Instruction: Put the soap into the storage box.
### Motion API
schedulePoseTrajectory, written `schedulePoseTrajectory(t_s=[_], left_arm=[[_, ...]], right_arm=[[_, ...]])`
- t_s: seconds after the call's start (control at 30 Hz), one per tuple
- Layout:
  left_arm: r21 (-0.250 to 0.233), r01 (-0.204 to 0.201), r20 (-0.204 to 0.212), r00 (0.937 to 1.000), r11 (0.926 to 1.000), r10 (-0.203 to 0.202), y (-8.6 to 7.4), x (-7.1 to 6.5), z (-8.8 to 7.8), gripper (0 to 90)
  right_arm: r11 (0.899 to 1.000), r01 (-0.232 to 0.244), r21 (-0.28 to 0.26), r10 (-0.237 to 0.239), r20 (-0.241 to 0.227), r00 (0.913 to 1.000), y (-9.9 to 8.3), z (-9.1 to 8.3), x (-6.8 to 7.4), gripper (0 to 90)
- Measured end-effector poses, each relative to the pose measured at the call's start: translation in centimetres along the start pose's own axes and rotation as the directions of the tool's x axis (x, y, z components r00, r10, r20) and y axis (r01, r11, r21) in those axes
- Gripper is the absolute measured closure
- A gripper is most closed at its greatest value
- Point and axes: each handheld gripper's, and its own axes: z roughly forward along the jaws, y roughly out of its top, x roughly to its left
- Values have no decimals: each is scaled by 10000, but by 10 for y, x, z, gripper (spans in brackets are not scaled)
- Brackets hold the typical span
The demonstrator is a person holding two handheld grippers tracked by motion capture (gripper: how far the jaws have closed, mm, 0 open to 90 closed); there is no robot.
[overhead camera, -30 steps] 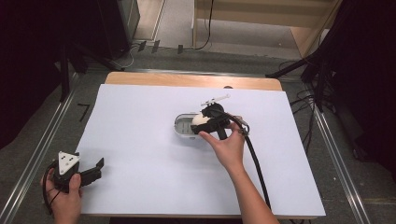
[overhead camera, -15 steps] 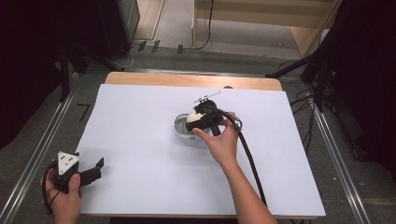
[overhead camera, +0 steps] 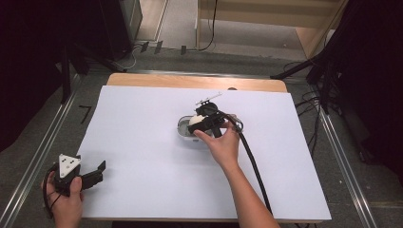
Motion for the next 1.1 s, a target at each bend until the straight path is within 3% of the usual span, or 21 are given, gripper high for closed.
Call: schedulePoseTrajectory(t_s=[0.43,1.1], left_arm=[[2,-1,19,10000,10000,1,0,0,0,138],[23,-54,11,10000,10000,54,0,0,0,138]], right_arm=[[9998,-93,193,90,148,9999,-2,12,2,250],[9997,-179,188,176,207,9996,-7,13,2,247]])
